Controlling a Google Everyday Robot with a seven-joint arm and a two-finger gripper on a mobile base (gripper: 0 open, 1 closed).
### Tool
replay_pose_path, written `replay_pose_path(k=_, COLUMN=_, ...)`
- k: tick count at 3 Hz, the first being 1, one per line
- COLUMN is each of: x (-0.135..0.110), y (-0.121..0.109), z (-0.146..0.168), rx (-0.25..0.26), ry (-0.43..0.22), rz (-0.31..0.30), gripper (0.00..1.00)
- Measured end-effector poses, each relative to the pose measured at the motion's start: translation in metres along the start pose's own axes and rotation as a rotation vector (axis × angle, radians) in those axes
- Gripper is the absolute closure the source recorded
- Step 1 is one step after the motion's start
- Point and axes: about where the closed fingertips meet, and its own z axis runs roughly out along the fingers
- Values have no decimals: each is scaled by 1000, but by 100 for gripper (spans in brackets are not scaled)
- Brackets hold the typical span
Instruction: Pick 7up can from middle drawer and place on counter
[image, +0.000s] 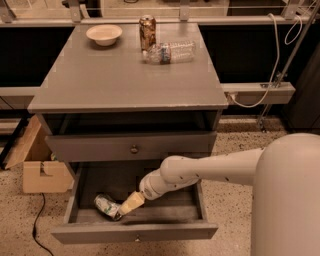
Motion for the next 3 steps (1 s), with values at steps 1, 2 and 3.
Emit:
replay_pose_path(k=1, x=-22, y=14, z=24, rx=-47, ry=-96, rz=-29, gripper=0)
replay_pose_path(k=2, x=-24, y=13, z=36, rx=-50, ry=-89, rz=-31, gripper=0)
replay_pose_path(k=3, x=-34, y=-4, z=70, rx=-9, ry=-83, rz=-38, gripper=0)
